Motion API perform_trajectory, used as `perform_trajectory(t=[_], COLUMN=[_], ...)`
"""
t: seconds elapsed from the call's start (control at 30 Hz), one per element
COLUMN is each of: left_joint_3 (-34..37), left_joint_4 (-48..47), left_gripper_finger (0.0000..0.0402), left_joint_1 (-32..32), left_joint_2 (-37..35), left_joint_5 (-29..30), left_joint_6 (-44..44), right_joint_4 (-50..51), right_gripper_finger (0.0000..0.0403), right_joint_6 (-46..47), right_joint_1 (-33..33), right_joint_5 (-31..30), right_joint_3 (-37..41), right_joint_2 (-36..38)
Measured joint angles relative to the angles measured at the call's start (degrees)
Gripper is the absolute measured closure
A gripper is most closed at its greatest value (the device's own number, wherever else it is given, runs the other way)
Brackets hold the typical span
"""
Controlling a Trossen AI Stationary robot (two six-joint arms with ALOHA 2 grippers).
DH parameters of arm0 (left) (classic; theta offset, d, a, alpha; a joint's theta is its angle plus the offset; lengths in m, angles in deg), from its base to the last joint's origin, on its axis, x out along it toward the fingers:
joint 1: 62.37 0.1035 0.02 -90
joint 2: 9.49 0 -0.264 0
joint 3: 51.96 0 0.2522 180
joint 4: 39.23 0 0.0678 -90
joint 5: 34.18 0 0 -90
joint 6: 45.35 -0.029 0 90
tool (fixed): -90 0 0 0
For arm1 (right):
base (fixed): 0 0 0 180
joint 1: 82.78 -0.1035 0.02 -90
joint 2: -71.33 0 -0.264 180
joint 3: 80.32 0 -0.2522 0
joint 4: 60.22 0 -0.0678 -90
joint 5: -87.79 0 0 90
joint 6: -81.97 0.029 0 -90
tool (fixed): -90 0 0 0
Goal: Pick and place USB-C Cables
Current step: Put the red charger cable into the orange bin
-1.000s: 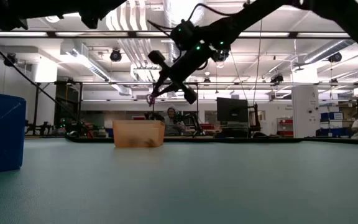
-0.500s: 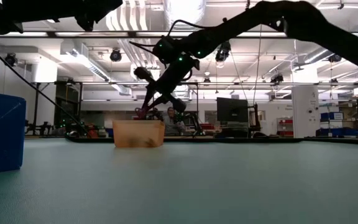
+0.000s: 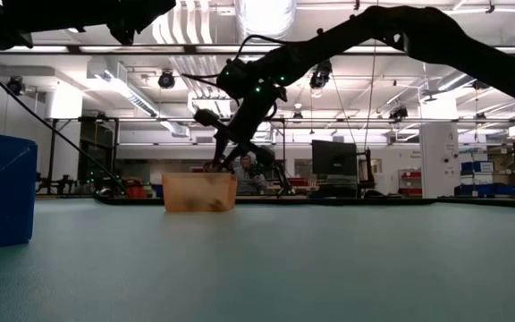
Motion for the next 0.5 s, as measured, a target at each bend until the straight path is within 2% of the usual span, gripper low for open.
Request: perform_trajectory(t=[0.5], left_joint_3=[0.3], left_joint_4=[0.1], left_gripper_finger=[0.0185], left_joint_1=[0.0], left_joint_2=[-0.4], left_joint_5=[0.0], left_joint_6=[0.2], right_joint_4=[0.3], right_gripper_finger=[0.0374], right_joint_6=[-1.2], right_joint_1=[0.0], right_joint_5=[-0.1], right_joint_3=[0.2], right_joint_2=[0.0])
